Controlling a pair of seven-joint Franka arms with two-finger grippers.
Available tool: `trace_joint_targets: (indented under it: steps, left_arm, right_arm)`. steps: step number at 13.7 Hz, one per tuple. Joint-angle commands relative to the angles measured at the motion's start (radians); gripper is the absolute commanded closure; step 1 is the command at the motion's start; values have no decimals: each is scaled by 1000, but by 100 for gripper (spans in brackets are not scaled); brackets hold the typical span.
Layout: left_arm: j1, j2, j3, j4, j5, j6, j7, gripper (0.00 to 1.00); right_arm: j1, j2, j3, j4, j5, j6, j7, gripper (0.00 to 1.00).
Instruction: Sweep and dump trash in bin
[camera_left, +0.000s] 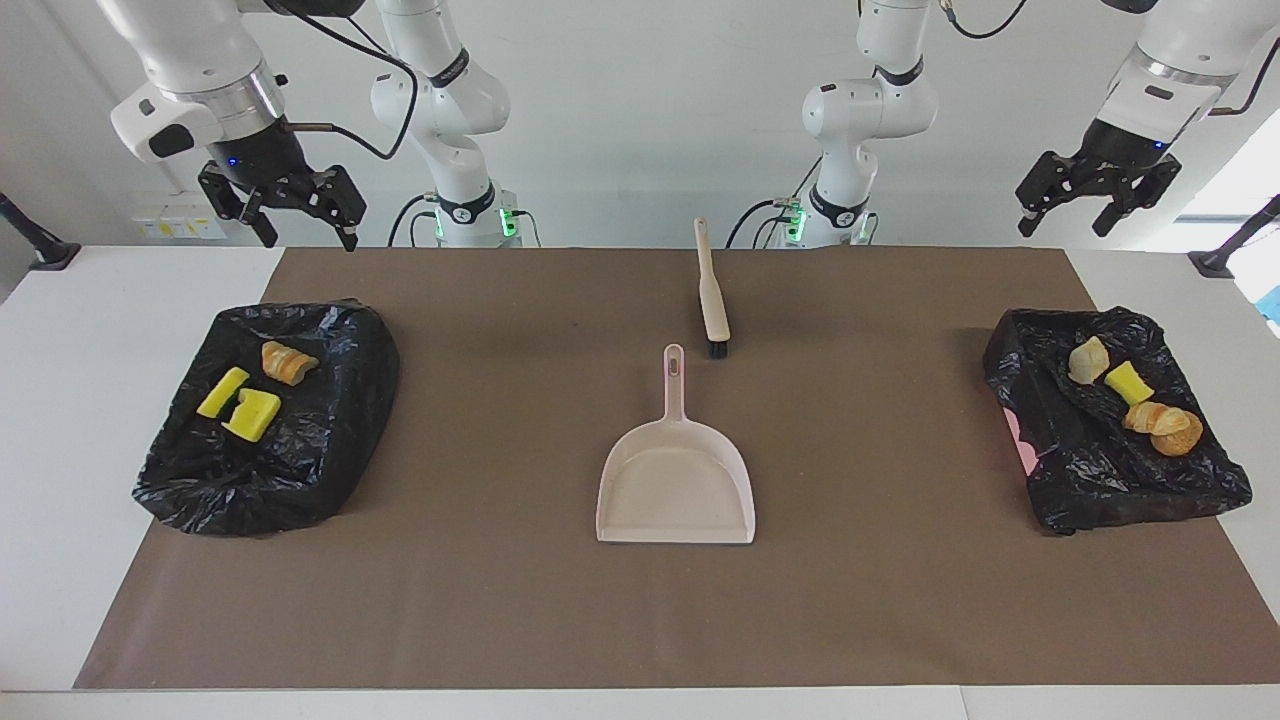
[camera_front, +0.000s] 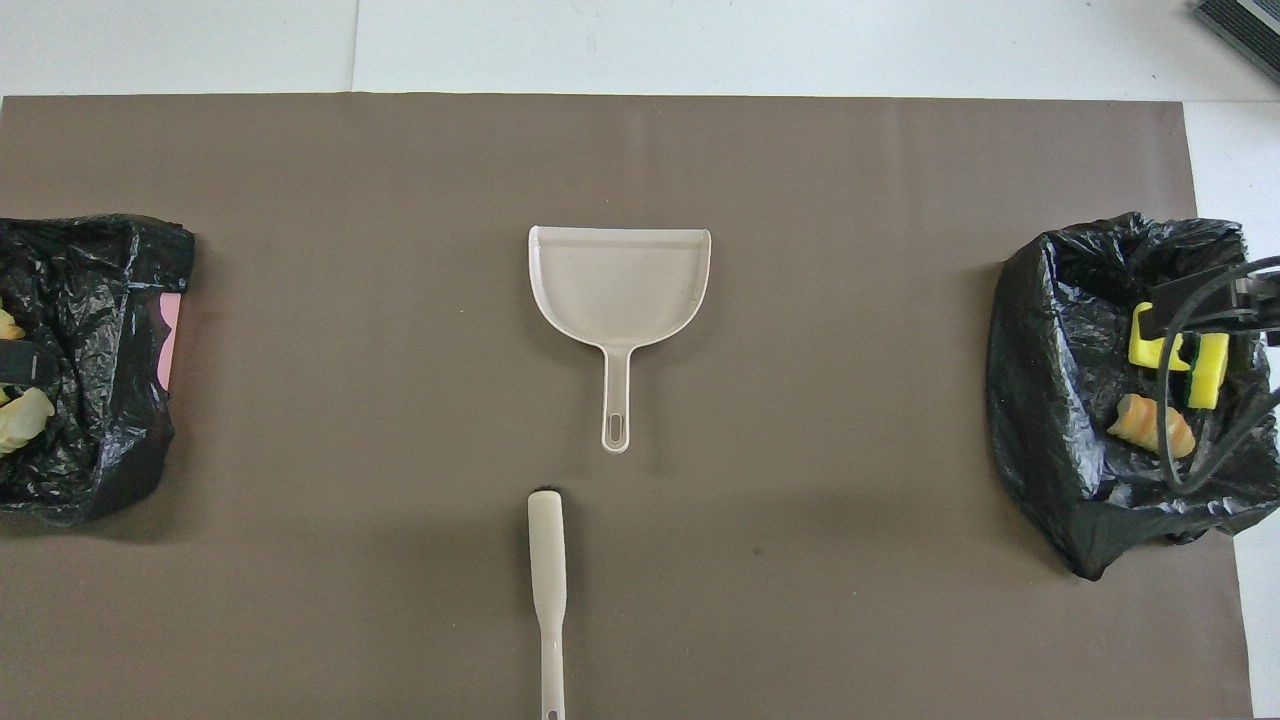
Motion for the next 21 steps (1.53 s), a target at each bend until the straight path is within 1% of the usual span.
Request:
trace_joint_targets:
  steps: [1,4,6,21]
  left_arm:
    - [-4,-3,-8,-2,-11,40,-5,0]
    - [-9,-7,-17,-9,-15,40,-9,0]
    - [-30,-11,-17,-15,-15,37,-42,0]
    - [-30,-11,-16,-13,-14,20,-39,0]
  right_arm:
    - [-6,-21,2,-25,19,-1,12,0]
    - [-6,-21,2,-25,19,-1,12,0]
    - [-6,-23,2,-25,19,-1,12,0]
    - [-6,-21,2,-25,19,-1,12,0]
